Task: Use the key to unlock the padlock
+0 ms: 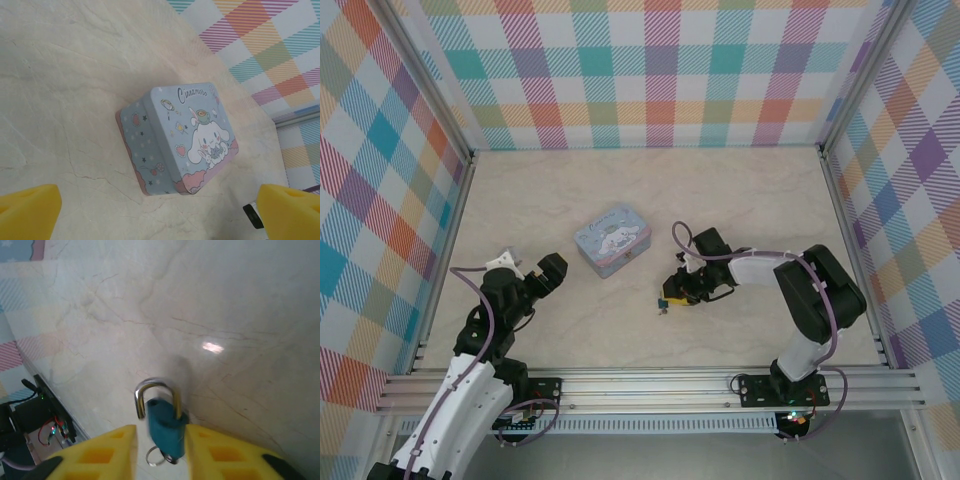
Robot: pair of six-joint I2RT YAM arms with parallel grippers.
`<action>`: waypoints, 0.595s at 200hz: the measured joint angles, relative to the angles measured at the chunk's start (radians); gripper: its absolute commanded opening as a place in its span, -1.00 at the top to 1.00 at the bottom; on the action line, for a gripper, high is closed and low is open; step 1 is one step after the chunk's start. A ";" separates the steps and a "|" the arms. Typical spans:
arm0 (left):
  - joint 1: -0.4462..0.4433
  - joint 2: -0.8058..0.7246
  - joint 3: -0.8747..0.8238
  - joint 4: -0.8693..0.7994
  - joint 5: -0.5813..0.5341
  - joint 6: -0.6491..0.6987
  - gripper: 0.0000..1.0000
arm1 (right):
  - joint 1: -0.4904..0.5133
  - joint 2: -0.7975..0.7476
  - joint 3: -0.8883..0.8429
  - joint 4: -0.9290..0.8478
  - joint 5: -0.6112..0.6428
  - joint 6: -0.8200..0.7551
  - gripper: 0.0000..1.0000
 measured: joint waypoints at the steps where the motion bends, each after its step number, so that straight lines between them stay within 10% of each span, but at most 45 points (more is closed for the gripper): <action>1: 0.000 0.001 0.000 0.000 0.000 0.000 -1.00 | 0.000 0.000 0.000 0.000 0.001 -0.001 0.19; 119: 0.064 0.247 0.134 0.008 -0.140 0.022 -1.00 | -0.208 -0.501 0.001 -0.193 0.395 -0.191 -0.50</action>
